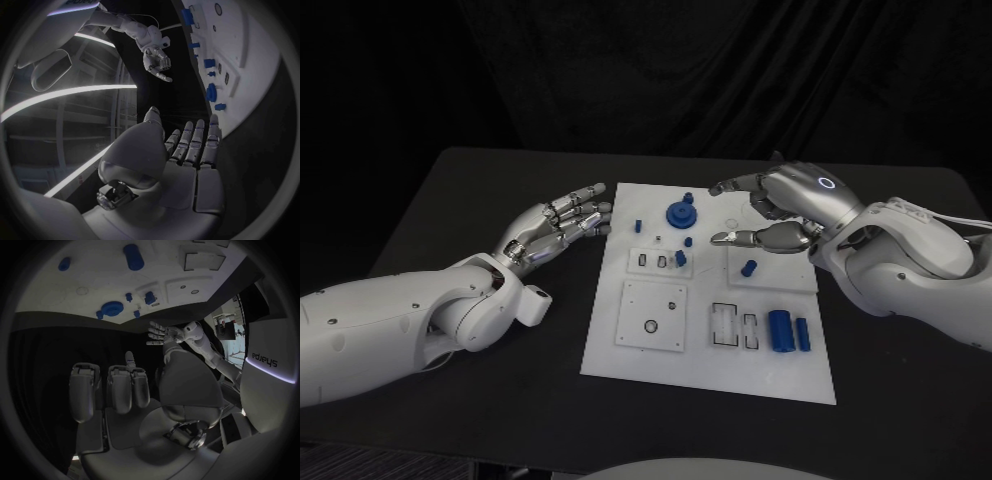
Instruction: Assemble the parts on the task board
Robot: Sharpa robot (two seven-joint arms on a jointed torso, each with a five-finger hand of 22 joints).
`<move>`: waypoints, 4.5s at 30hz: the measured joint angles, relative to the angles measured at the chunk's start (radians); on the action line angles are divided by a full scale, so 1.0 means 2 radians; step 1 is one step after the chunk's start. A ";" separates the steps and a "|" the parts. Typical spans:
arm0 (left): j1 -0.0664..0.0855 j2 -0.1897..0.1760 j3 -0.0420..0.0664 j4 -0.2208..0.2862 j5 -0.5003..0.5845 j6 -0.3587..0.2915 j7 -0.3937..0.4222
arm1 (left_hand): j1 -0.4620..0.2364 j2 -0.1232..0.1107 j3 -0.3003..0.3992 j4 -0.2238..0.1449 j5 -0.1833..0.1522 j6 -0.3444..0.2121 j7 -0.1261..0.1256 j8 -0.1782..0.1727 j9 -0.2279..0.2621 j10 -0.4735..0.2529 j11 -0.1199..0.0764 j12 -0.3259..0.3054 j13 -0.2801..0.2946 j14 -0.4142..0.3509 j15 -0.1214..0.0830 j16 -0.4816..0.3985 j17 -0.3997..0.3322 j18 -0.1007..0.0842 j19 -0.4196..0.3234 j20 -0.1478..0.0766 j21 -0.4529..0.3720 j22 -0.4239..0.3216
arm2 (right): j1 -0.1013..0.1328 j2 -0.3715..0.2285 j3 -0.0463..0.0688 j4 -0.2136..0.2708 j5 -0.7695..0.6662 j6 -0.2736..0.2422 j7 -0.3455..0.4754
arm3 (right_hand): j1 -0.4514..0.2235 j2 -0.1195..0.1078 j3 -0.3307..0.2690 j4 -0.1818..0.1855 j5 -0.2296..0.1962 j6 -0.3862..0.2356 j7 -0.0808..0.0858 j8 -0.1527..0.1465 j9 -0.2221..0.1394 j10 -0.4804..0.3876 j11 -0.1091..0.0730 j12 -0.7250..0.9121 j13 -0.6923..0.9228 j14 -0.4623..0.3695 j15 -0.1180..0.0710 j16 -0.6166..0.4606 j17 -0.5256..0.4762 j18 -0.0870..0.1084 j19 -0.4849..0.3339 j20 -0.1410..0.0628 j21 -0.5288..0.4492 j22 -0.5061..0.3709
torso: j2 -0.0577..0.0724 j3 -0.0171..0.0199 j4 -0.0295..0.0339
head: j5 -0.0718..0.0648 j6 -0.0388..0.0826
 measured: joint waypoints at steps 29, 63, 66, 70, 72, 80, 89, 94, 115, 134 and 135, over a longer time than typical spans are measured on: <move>0.102 0.109 0.001 -0.038 -0.242 0.001 -0.290 | -0.115 0.007 -0.037 0.001 -0.084 0.281 0.043 0.140 0.061 0.565 -0.056 0.542 0.605 0.499 -0.085 0.642 0.605 -0.059 0.486 -0.076 0.602 0.590 | 0.002 -0.040 -0.002 -0.036 0.064 -0.011 0.057 | -0.058 0.107 -0.045 -0.002 0.087 0.070 0.011 0.014 -0.007 0.001 0.008 0.000 0.000 0.000 0.010 0.000 0.000 0.000 -0.001 0.010 0.000 0.000 | -0.035 0.0263 -0.0060 | -0.003 0.002; 0.103 0.154 0.001 -0.073 -0.325 0.085 -0.412 | -0.111 -0.005 -0.025 -0.003 -0.049 0.324 -0.019 0.327 0.311 0.566 -0.114 0.547 0.606 0.497 -0.140 0.642 0.605 -0.074 0.493 -0.130 0.621 0.590 | -0.003 -0.023 -0.003 -0.063 0.085 0.011 0.046 | -0.027 0.125 -0.061 -0.004 0.112 0.087 0.014 0.014 -0.007 0.002 0.010 0.000 0.000 0.000 0.013 0.000 0.000 0.000 0.001 0.012 0.000 0.000 | -0.051 0.0418 -0.0209 | 0.010 0.011; 0.103 0.161 0.001 -0.069 -0.352 0.089 -0.443 | -0.111 -0.005 -0.025 -0.004 -0.049 0.322 -0.021 0.328 0.323 0.566 -0.114 0.547 0.606 0.499 -0.142 0.642 0.605 -0.074 0.493 -0.130 0.621 0.590 | -0.003 -0.023 -0.003 -0.064 0.085 0.013 0.044 | -0.022 0.125 -0.062 -0.003 0.119 0.087 0.014 0.014 -0.007 0.002 0.010 0.000 0.000 0.000 0.013 0.000 0.000 0.000 0.001 0.012 0.000 0.000 | -0.052 0.0417 -0.0221 | 0.011 0.005; 0.103 0.169 0.001 -0.069 -0.375 0.095 -0.477 | -0.111 -0.005 -0.021 -0.003 -0.047 0.318 -0.018 0.322 0.330 0.566 -0.114 0.547 0.606 0.499 -0.142 0.642 0.605 -0.074 0.493 -0.130 0.621 0.590 | -0.003 -0.022 -0.003 -0.064 0.085 0.015 0.041 | -0.014 0.126 -0.065 -0.005 0.125 0.088 0.015 0.014 -0.007 0.002 0.010 0.000 0.000 0.000 0.013 0.000 0.000 0.000 0.001 0.012 0.000 0.000 | -0.053 0.0418 -0.0229 | 0.012 -0.001; 0.103 0.174 0.001 -0.069 -0.384 0.100 -0.493 | -0.111 -0.005 -0.021 -0.003 -0.048 0.318 -0.018 0.321 0.331 0.566 -0.114 0.547 0.606 0.499 -0.142 0.642 0.605 -0.074 0.493 -0.130 0.621 0.590 | -0.003 -0.022 -0.003 -0.064 0.086 0.016 0.039 | -0.010 0.126 -0.065 -0.005 0.126 0.091 0.014 0.014 -0.007 0.002 0.010 0.000 0.000 0.000 0.013 0.000 0.000 0.000 0.001 0.012 0.000 0.000 | -0.054 0.0417 -0.0232 | 0.013 -0.004; 0.103 0.194 0.001 -0.073 -0.401 0.118 -0.537 | -0.120 -0.004 -0.020 -0.002 -0.052 0.318 -0.018 0.306 0.338 0.566 -0.114 0.547 0.606 0.499 -0.142 0.642 0.605 -0.074 0.493 -0.130 0.621 0.590 | -0.003 -0.019 -0.003 -0.067 0.086 0.020 0.035 | -0.002 0.128 -0.067 -0.005 0.134 0.091 0.014 0.014 -0.008 0.001 0.012 0.000 0.000 0.000 0.013 0.000 0.000 0.000 0.001 0.012 0.000 0.000 | -0.053 0.0417 -0.0245 | 0.017 -0.014; 0.103 0.207 0.001 -0.076 -0.408 0.132 -0.562 | -0.128 -0.005 -0.016 -0.003 -0.049 0.319 -0.017 0.283 0.340 0.566 -0.114 0.547 0.606 0.499 -0.142 0.642 0.605 -0.074 0.493 -0.130 0.621 0.590 | -0.003 -0.015 -0.003 -0.067 0.086 0.021 0.033 | 0.002 0.128 -0.067 -0.005 0.138 0.091 0.014 0.014 -0.008 0.001 0.012 0.000 0.000 0.000 0.013 0.000 0.000 0.000 0.001 0.012 0.000 0.000 | -0.051 0.0426 -0.0237 | 0.021 -0.018; 0.103 0.214 0.001 -0.077 -0.409 0.133 -0.576 | -0.135 -0.006 -0.016 -0.003 -0.049 0.329 -0.018 0.276 0.342 0.566 -0.114 0.547 0.606 0.499 -0.142 0.642 0.605 -0.074 0.493 -0.130 0.621 0.590 | -0.003 -0.015 -0.003 -0.067 0.086 0.022 0.033 | 0.002 0.128 -0.067 -0.005 0.138 0.091 0.014 0.014 -0.008 0.001 0.012 0.000 0.000 0.000 0.013 0.000 0.000 0.000 0.001 0.012 0.000 0.000 | -0.050 0.0436 -0.0233 | 0.024 -0.015; 0.099 0.230 0.001 -0.088 -0.411 0.129 -0.614 | -0.135 -0.006 -0.005 -0.008 -0.061 0.359 -0.025 0.269 0.369 0.565 -0.122 0.547 0.606 0.497 -0.147 0.642 0.605 -0.074 0.493 -0.137 0.621 0.590 | -0.003 -0.016 -0.003 -0.067 0.086 0.020 0.034 | 0.010 0.125 -0.070 -0.005 0.141 0.091 0.014 0.012 -0.009 0.001 0.012 0.000 0.000 0.000 0.013 0.000 0.000 0.000 0.001 0.012 0.000 0.000 | -0.049 0.0453 -0.0238 | 0.028 -0.016; 0.091 0.238 0.001 -0.097 -0.412 0.129 -0.618 | -0.135 -0.006 0.003 -0.013 -0.059 0.361 -0.027 0.265 0.381 0.565 -0.122 0.547 0.607 0.499 -0.149 0.642 0.605 -0.074 0.493 -0.137 0.621 0.590 | -0.003 -0.015 -0.003 -0.067 0.086 0.020 0.035 | 0.010 0.125 -0.070 -0.005 0.143 0.091 0.014 0.012 -0.009 0.001 0.012 0.000 0.000 0.000 0.013 0.000 0.000 0.000 0.001 0.012 0.000 0.000 | -0.051 0.0440 -0.0246 | 0.026 -0.026; 0.090 0.238 0.001 -0.098 -0.412 0.129 -0.618 | -0.135 -0.006 0.003 -0.013 -0.059 0.361 -0.027 0.265 0.382 0.565 -0.122 0.547 0.607 0.499 -0.149 0.642 0.605 -0.074 0.493 -0.138 0.621 0.590 | -0.003 -0.015 -0.003 -0.067 0.086 0.020 0.035 | 0.010 0.125 -0.070 -0.005 0.143 0.091 0.014 0.012 -0.009 0.001 0.012 0.000 0.000 0.000 0.013 0.000 0.000 0.000 0.001 0.012 0.000 0.000 | -0.051 0.0437 -0.0246 | 0.026 -0.026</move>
